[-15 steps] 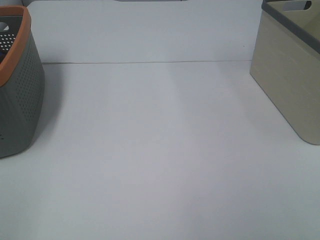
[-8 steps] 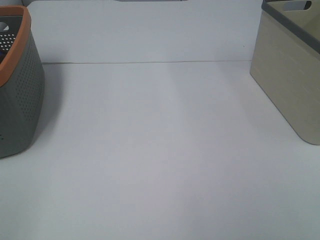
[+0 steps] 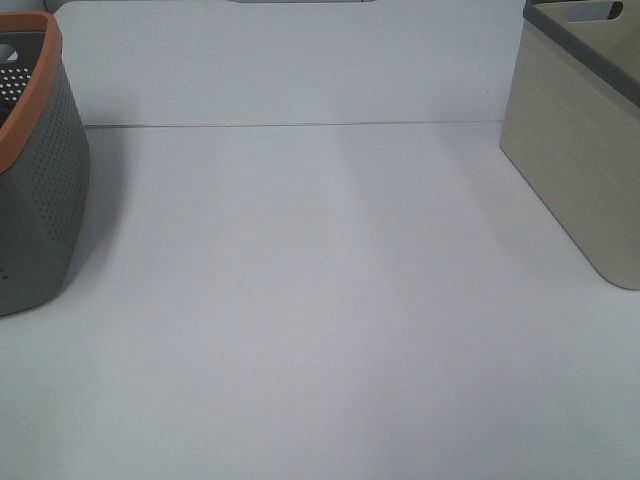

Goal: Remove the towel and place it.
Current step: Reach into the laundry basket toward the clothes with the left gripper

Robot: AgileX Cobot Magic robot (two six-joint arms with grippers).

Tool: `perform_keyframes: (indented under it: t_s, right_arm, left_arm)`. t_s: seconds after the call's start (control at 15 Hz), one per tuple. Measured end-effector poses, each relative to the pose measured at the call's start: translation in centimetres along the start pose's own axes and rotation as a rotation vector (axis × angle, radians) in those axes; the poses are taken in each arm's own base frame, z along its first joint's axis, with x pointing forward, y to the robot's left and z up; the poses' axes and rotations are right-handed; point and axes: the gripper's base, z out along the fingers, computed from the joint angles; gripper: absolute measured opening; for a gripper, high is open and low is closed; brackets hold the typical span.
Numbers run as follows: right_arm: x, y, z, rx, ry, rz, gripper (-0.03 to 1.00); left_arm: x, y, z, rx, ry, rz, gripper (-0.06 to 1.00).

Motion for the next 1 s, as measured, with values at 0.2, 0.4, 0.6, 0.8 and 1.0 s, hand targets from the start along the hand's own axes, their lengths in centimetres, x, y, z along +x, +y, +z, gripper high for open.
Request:
perform_keyframes:
  t_s: [0.2, 0.4, 0.6, 0.8, 1.0]
  right_arm:
    - [0.0, 0.0, 0.0, 0.0, 0.0, 0.0, 0.56]
    - [0.0, 0.0, 0.0, 0.0, 0.0, 0.0, 0.56]
    - [0.0, 0.0, 0.0, 0.0, 0.0, 0.0, 0.56]
    - [0.0, 0.0, 0.0, 0.0, 0.0, 0.0, 0.56]
    - [0.0, 0.0, 0.0, 0.0, 0.0, 0.0, 0.56]
  left_arm:
    - [0.0, 0.0, 0.0, 0.0, 0.0, 0.0, 0.99]
    - [0.0, 0.0, 0.0, 0.0, 0.0, 0.0, 0.99]
    - [0.0, 0.0, 0.0, 0.0, 0.0, 0.0, 0.99]
    - [0.0, 0.0, 0.0, 0.0, 0.0, 0.0, 0.99]
    - [0.0, 0.0, 0.0, 0.0, 0.0, 0.0, 0.99]
